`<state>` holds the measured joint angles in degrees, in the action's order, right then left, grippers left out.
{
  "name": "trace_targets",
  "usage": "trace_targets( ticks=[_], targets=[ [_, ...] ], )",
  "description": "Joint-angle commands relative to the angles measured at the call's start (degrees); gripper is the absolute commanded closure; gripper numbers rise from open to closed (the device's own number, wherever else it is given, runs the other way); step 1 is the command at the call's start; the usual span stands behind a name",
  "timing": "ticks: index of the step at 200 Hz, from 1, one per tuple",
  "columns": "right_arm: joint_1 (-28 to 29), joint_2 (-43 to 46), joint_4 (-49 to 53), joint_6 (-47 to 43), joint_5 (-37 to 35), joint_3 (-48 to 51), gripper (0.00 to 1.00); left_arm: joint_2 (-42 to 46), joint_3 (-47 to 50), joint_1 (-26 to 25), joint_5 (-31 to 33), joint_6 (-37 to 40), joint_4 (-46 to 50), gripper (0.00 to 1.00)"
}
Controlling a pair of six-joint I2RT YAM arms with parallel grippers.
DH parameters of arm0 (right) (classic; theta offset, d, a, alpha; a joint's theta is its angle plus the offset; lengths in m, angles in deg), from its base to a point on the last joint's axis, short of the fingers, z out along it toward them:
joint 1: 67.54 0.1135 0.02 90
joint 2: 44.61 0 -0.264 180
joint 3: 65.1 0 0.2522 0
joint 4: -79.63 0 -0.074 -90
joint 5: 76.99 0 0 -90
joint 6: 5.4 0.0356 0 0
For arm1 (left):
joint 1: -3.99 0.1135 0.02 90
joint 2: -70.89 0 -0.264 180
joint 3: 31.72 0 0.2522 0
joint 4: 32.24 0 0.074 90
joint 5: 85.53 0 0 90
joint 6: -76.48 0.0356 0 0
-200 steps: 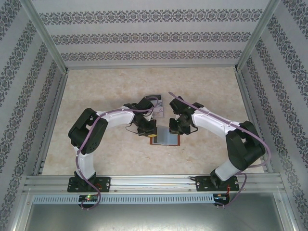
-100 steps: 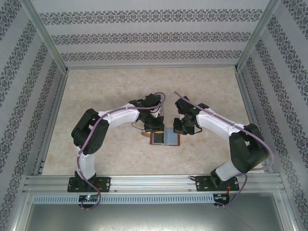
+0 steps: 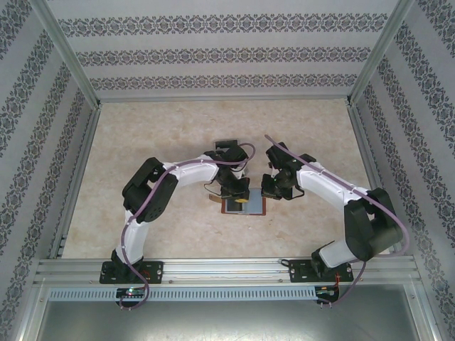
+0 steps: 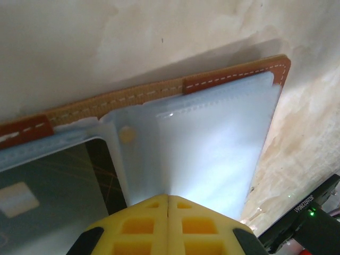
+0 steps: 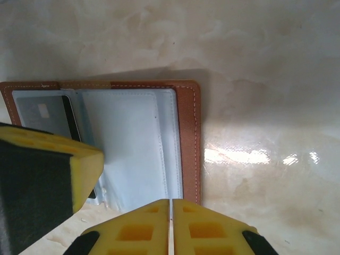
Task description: Take the credit cards out of the card holder
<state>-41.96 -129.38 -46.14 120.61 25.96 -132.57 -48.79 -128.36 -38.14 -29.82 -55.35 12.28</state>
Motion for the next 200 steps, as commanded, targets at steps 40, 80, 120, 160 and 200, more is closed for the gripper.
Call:
trace_targets(
  ticks=[40,80,120,160,200],
  targets=[
    [-1.0,2.2,-6.1,3.1,9.4,3.7,0.89,-2.6,-1.9,-1.3,-0.2,2.0,3.0,1.00],
    [-1.0,-0.7,-14.8,7.0,15.9,6.9,0.94,0.5,-1.1,-1.2,1.8,2.3,2.5,1.00],
    [-0.9,-3.9,-20.2,9.1,19.7,8.2,0.95,6.2,1.9,0.6,4.3,1.8,2.1,1.00],
    [-0.1,-6.8,-22.9,10.0,21.6,7.4,0.95,9.1,5.8,3.0,4.4,1.7,1.8,1.00],
    [0.7,-10.2,-23.3,9.7,21.1,6.3,0.95,9.2,7.7,3.6,3.9,1.9,1.5,1.00]
  ],
)
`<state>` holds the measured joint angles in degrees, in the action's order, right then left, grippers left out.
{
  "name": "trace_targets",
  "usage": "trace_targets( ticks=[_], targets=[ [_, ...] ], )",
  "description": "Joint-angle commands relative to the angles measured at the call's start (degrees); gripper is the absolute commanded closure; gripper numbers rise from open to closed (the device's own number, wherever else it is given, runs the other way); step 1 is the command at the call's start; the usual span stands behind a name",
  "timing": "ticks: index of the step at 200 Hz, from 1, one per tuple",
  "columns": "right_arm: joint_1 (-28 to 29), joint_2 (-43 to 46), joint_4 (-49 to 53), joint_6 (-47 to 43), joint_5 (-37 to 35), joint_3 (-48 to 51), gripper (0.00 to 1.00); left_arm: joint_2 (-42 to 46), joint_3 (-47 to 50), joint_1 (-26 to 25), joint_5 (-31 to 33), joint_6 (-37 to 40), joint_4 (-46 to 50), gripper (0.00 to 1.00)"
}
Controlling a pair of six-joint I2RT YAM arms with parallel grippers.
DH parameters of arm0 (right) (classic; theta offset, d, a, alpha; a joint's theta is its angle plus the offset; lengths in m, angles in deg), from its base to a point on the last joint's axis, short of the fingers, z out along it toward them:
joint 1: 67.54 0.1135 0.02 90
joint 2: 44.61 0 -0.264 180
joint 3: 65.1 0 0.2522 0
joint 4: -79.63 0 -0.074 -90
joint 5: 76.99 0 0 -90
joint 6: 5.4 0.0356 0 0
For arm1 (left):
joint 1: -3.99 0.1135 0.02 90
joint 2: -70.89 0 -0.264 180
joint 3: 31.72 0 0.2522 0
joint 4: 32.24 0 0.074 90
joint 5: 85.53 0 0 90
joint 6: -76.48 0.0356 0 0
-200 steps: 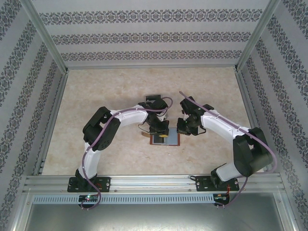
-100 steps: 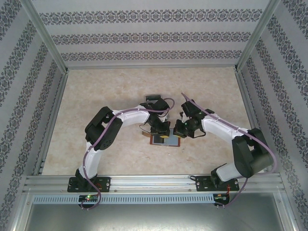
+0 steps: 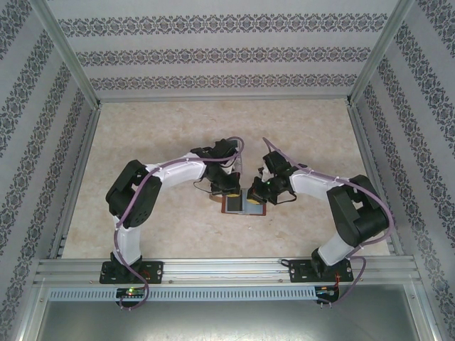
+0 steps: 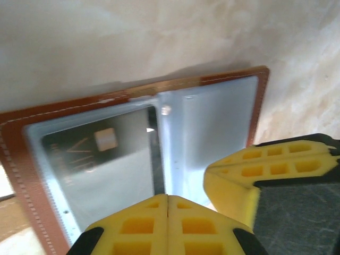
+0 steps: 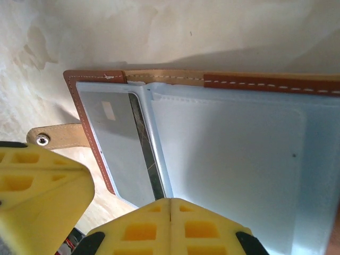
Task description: Take the credit cards out of the card holder
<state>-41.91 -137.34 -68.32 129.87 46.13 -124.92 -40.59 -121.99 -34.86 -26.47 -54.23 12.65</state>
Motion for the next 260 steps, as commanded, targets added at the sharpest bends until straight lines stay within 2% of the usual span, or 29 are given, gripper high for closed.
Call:
trace_targets(
  ticks=[1,37,73,94,136,172,260],
  targets=[
    [0.7,-2.3,-1.1,0.4,0.8,-1.4,0.95,1.0,1.3,0.4,0.5,0.9,1.1,1.00],
    [0.8,-5.3,-0.8,-1.0,-1.2,-1.6,0.96,1.0,2.0,0.7,0.5,1.3,1.4,1.00],
    [0.7,-6.6,4.2,-4.3,-7.7,-2.4,0.96,1.0,2.7,1.2,1.0,2.0,1.9,1.00],
    [0.8,-7.4,5.5,-5.5,-9.0,-3.0,0.96,0.9,3.1,1.5,0.9,2.2,2.0,1.00],
    [1.4,-5.6,10.3,-7.5,-11.9,-5.2,0.96,0.6,4.0,2.2,1.4,2.8,2.1,1.00],
    [1.4,-2.8,10.9,-7.3,-10.5,-6.1,0.88,-0.2,4.1,2.7,1.4,3.4,2.2,1.00],
    [3.1,-0.1,9.9,-5.0,-6.7,-9.7,0.83,1.0,6.7,3.0,1.4,3.2,1.0,1.00]
  ],
)
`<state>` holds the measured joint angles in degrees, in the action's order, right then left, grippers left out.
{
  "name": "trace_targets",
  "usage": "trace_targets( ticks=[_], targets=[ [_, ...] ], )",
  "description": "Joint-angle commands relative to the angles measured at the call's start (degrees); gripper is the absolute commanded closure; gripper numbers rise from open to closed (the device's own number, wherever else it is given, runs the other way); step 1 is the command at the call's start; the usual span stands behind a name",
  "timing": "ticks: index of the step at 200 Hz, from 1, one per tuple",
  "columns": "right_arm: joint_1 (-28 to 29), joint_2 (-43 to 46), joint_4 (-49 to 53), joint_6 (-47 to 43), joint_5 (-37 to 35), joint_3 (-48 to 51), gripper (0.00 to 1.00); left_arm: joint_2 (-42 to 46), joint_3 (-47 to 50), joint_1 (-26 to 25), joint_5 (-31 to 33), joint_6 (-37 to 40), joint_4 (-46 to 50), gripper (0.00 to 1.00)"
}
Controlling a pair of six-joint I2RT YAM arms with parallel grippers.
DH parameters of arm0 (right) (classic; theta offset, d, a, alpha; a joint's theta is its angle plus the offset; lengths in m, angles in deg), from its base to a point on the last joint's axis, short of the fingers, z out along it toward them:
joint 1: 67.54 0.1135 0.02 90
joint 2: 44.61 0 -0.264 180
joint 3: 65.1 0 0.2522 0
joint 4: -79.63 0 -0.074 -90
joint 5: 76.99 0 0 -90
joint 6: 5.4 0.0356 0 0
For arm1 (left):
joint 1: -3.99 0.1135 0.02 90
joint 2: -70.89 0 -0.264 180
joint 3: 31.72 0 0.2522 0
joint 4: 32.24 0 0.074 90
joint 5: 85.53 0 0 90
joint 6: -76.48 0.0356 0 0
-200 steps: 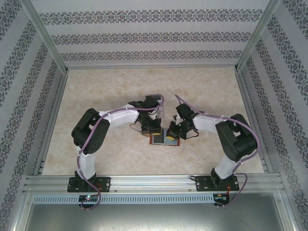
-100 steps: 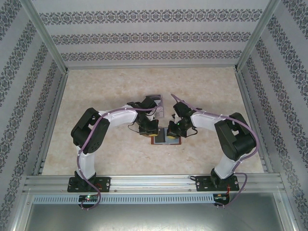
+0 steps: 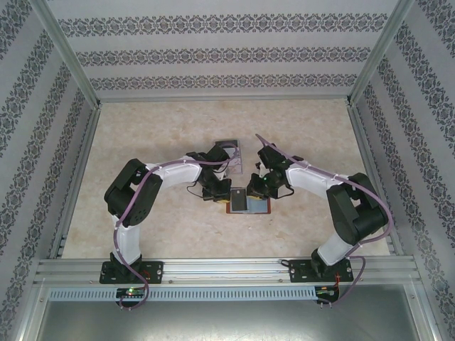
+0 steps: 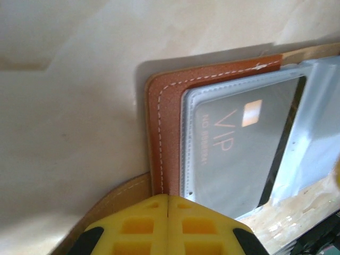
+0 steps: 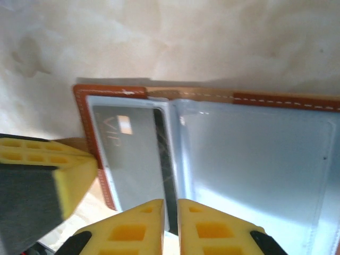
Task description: Take the credit cards out of the card holder
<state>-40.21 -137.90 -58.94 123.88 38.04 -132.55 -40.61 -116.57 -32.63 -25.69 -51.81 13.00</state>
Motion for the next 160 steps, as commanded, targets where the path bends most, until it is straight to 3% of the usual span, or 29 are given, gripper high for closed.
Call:
trace_targets(
  ticks=[1,160],
  targets=[
    [1.4,0.4,0.6,1.0,1.5,-2.1,0.83,1.0,1.4,0.8,0.6,0.8,0.6,1.00],
    [3.4,-6.9,-0.5,0.3,0.2,-3.8,0.82,-1.2,-1.6,-0.4,-4.3,-2.4,-4.2,1.00]
  ],
)
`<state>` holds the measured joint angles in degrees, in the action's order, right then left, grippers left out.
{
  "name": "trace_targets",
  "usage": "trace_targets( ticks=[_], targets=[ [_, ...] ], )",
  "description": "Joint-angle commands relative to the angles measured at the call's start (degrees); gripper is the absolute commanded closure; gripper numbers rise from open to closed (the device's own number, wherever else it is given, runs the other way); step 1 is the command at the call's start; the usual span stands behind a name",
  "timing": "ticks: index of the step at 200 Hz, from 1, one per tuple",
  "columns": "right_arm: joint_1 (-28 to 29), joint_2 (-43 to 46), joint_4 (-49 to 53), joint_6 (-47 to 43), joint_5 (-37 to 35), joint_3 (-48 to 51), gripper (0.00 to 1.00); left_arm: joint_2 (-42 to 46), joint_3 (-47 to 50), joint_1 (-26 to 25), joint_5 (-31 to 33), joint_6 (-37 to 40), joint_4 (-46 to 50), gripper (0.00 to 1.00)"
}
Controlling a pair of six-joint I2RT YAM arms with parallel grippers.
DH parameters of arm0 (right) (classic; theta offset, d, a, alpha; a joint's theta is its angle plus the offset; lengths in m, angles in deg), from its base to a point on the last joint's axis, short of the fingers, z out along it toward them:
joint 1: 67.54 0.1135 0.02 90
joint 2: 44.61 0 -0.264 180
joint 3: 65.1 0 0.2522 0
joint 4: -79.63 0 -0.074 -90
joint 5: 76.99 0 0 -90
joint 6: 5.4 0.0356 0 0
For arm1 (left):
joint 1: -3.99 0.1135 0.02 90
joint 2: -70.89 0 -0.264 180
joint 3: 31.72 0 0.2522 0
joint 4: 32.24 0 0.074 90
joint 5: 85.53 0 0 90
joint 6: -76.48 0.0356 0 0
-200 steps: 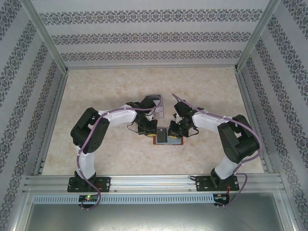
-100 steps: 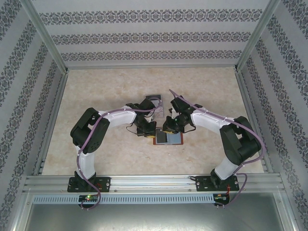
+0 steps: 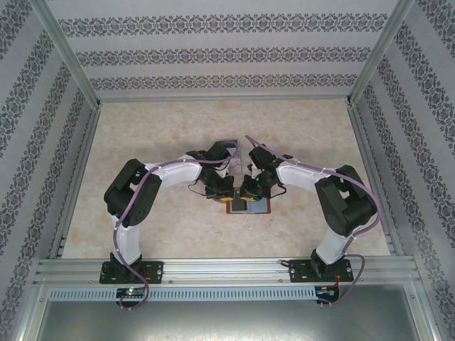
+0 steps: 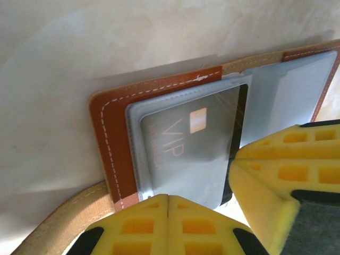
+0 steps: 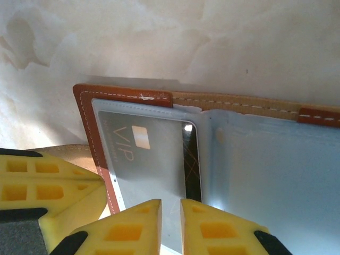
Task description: Take the credit cards out of the card holder
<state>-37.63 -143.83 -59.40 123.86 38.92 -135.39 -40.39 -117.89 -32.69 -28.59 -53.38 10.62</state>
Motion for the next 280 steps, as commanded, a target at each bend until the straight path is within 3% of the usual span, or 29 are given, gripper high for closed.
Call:
trace_targets(
  ticks=[1,119,188,280],
  targets=[
    [0.8,-1.0,0.0,0.3,-0.7,-0.9,0.82,-1.5,-0.4,-0.3,-1.4,-0.8,-1.9,1.00],
    [0.9,0.5,6.3,-2.0,-6.7,-2.7,0.81,-1.4,0.1,-0.2,3.4,2.0,4.1,1.00],
    [1.0,0.1,-1.3,0.2,1.4,-1.2,0.82,-1.3,0.2,-0.2,3.4,2.0,3.9,1.00],
    [1.1,-2.4,3.7,-2.0,-7.2,-1.0,0.83,-1.1,0.5,-0.2,3.5,2.0,4.1,1.00]
  ],
)
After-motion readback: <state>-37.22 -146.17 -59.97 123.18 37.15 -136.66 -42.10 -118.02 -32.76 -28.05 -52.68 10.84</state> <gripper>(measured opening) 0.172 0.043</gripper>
